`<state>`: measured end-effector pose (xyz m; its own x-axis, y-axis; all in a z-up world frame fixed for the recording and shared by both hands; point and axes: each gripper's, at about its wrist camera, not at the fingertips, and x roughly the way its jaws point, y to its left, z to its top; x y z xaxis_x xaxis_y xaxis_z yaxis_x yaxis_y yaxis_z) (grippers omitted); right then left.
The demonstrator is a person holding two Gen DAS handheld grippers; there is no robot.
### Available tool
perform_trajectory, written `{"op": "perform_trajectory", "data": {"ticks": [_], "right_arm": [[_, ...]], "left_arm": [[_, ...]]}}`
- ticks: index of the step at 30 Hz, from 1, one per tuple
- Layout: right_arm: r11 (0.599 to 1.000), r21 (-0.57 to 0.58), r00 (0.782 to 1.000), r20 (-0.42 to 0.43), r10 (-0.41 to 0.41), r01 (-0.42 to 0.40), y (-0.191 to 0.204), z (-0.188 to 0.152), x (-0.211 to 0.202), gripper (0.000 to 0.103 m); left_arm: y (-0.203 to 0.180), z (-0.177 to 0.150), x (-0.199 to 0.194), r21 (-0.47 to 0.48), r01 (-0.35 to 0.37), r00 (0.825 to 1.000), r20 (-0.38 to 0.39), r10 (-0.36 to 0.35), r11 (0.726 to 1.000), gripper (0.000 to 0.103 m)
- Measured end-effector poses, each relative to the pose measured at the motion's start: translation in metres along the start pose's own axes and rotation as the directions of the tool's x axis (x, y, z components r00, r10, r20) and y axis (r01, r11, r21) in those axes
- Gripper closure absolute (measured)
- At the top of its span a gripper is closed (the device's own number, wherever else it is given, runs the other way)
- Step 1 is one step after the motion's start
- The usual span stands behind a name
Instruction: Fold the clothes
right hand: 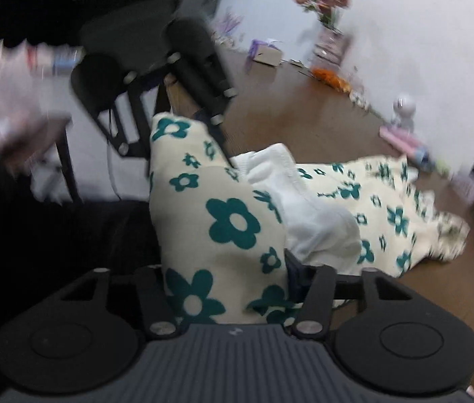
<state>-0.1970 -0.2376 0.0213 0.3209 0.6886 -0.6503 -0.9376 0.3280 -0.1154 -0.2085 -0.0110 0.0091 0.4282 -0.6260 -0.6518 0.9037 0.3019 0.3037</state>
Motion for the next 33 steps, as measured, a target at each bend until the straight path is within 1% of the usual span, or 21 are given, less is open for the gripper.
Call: {"op": "perform_trajectory", "data": {"ticks": [1,2,4,6,7,8,9,11,12,13,16,17,18,19,20,22,25,28,30,32,33], "right_arm": [[0.996,0.062,0.998,0.012,0.06,-0.061,-0.004,0.0,-0.008,0.068],[0.986,0.116,0.993,0.025,0.116,-0.118,-0.008,0.0,-0.014,0.071],[0.952,0.214,0.975,0.048,0.215,-0.22,-0.021,0.0,-0.022,0.075],[0.915,0.291,0.96,0.098,0.263,-0.28,-0.036,-0.001,-0.029,0.073],[0.901,0.323,0.957,0.141,0.255,-0.288,-0.045,-0.002,-0.033,0.068],[0.89,0.352,0.953,0.187,0.237,-0.29,-0.053,-0.003,-0.036,0.051],[0.888,0.37,0.952,0.235,0.196,-0.275,-0.059,-0.006,-0.039,0.026],[0.892,0.394,0.943,0.319,0.091,-0.22,-0.067,-0.015,-0.044,0.006],[0.893,0.405,0.937,0.346,0.049,-0.197,-0.07,-0.019,-0.043,0.005],[0.885,0.423,0.931,0.363,0.033,-0.196,-0.073,-0.022,-0.04,0.005],[0.838,0.494,0.921,0.39,0.023,-0.23,-0.08,-0.029,-0.027,0.009],[0.816,0.529,0.92,0.391,0.011,-0.234,-0.084,-0.03,-0.023,0.012],[0.789,0.562,0.919,0.394,0.008,-0.248,-0.09,-0.031,-0.019,0.031],[0.76,0.595,0.918,0.396,0.006,-0.261,-0.095,-0.033,-0.016,0.049],[0.724,0.635,0.922,0.387,0.005,-0.271,-0.102,-0.033,-0.012,0.082],[0.645,0.712,0.931,0.365,0.0,-0.279,-0.118,-0.033,-0.003,0.083],[0.605,0.768,0.954,0.297,-0.045,-0.211,-0.125,-0.023,0.012,0.083],[0.581,0.803,0.972,0.219,-0.081,-0.133,-0.124,-0.018,0.02,0.079],[0.583,0.808,0.975,0.19,-0.115,-0.088,-0.118,-0.016,0.014,0.063],[0.583,0.81,0.969,0.184,-0.165,-0.055,-0.118,-0.012,0.003,0.057],[0.582,0.812,0.964,0.183,-0.191,-0.039,-0.119,-0.01,-0.003,0.056]], "left_arm": [[0.003,0.002,-0.006,-0.035,0.045,0.999,0.013,-0.044,0.998,0.086],[0.008,0.002,-0.012,-0.075,0.088,0.996,0.03,-0.086,0.993,0.087],[0.024,0.001,-0.019,-0.184,0.159,0.986,0.082,-0.146,0.97,0.087],[0.045,-0.004,-0.02,-0.301,0.195,0.978,0.132,-0.162,0.934,0.088],[0.056,-0.007,-0.019,-0.36,0.212,0.974,0.155,-0.165,0.909,0.089],[0.067,-0.011,-0.016,-0.426,0.227,0.971,0.174,-0.167,0.876,0.089],[0.077,-0.015,-0.011,-0.496,0.25,0.966,0.191,-0.176,0.831,0.089],[0.093,-0.026,-0.003,-0.602,0.293,0.955,0.226,-0.194,0.743,0.09],[0.098,-0.029,0.001,-0.635,0.297,0.954,0.232,-0.19,0.713,0.09],[0.103,-0.032,0.004,-0.665,0.3,0.953,0.238,-0.186,0.684,0.091],[0.12,-0.041,0.008,-0.745,0.323,0.946,0.278,-0.169,0.583,0.091],[0.124,-0.044,0.008,-0.763,0.323,0.946,0.286,-0.156,0.56,0.091],[0.128,-0.046,0.009,-0.78,0.323,0.945,0.293,-0.143,0.537,0.091],[0.132,-0.048,0.009,-0.793,0.316,0.948,0.293,-0.128,0.521,0.091],[0.134,-0.046,0.009,-0.805,0.287,0.956,0.272,-0.106,0.52,0.091],[0.141,-0.04,0.015,-0.835,0.205,0.977,0.205,-0.058,0.51,0.09],[0.142,-0.032,0.025,-0.842,0.087,0.995,0.097,-0.009,0.532,0.088],[0.136,-0.027,0.028,-0.837,0.019,0.999,0.038,0.023,0.547,0.085],[0.134,-0.023,0.025,-0.827,-0.026,0.998,0.009,0.06,0.561,0.083],[0.133,-0.019,0.02,-0.812,-0.082,0.994,-0.025,0.106,0.578,0.065],[0.132,-0.016,0.018,-0.801,-0.121,0.989,-0.048,0.139,0.586,0.062]]}}
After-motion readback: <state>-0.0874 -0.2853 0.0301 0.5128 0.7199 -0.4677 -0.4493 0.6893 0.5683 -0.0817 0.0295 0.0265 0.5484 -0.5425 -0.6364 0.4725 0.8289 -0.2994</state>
